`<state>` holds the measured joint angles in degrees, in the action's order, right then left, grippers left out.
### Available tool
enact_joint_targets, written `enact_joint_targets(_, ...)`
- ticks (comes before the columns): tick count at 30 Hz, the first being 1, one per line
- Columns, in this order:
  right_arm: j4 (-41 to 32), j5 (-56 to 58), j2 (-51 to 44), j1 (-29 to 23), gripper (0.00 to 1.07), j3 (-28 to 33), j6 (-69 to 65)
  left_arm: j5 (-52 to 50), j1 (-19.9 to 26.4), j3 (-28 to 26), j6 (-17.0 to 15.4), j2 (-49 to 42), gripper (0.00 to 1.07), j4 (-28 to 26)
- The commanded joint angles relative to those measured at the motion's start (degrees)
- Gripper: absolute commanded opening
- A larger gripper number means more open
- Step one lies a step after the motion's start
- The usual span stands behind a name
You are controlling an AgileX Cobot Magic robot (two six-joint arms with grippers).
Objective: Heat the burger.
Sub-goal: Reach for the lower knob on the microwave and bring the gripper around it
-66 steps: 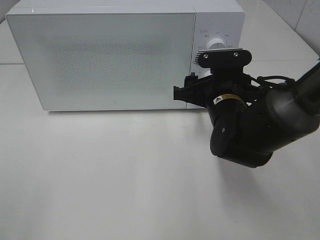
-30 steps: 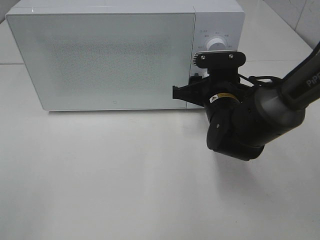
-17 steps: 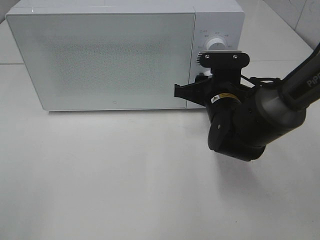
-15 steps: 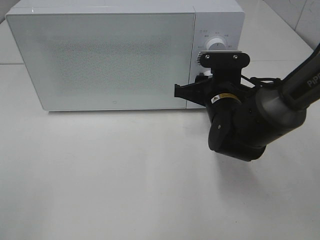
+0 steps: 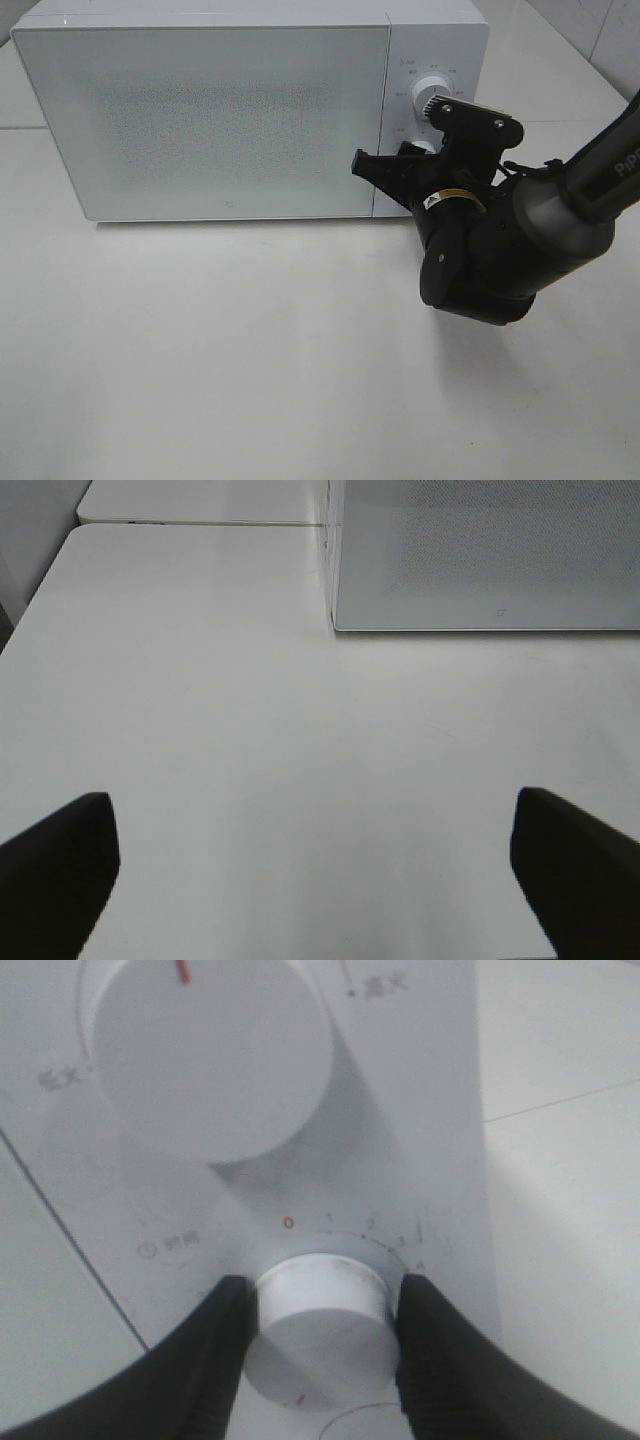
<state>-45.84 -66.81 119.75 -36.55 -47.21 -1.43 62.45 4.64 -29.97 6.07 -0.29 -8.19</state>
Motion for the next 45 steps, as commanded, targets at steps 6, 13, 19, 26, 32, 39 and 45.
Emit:
enact_joint_targets(6, 10.60, -1.66, -0.34, -0.17, 0.00, -1.09, -30.94, -0.80, 0.06, 0.06, -0.17, -1.03, 1.00, -0.11)
enact_joint_targets(13, 10.60, -2.52, -0.34, -0.17, 0.00, -1.09, -58.96, -0.80, 0.06, 0.06, -0.17, -1.03, 1.00, -0.11)
enact_joint_targets(19, 12.61, -6.13, -0.34, -0.17, 0.00, -1.09, -76.20, -0.80, 0.06, 0.06, -0.17, -1.03, 1.00, -0.11)
enact_joint_targets(26, 13.58, -7.28, -0.34, -0.17, 0.00, -1.09, -82.56, -0.80, 0.06, 0.06, -0.17, -1.03, 1.00, -0.11)
enact_joint_targets(32, 13.64, -7.45, -0.34, -0.17, 0.00, -1.09, -81.99, -0.80, 0.06, 0.06, -0.17, -1.03, 1.00, -0.11)
enact_joint_targets(39, 12.03, -9.00, -0.34, -0.17, 0.01, -1.09, -80.84, -0.80, 0.06, 0.06, -0.17, -1.03, 1.00, -0.11)
enact_joint_targets(45, 10.31, -11.40, -0.34, -0.17, 0.08, -1.09, -78.09, -0.80, 0.06, 0.06, -0.17, -1.03, 1.00, -0.11)
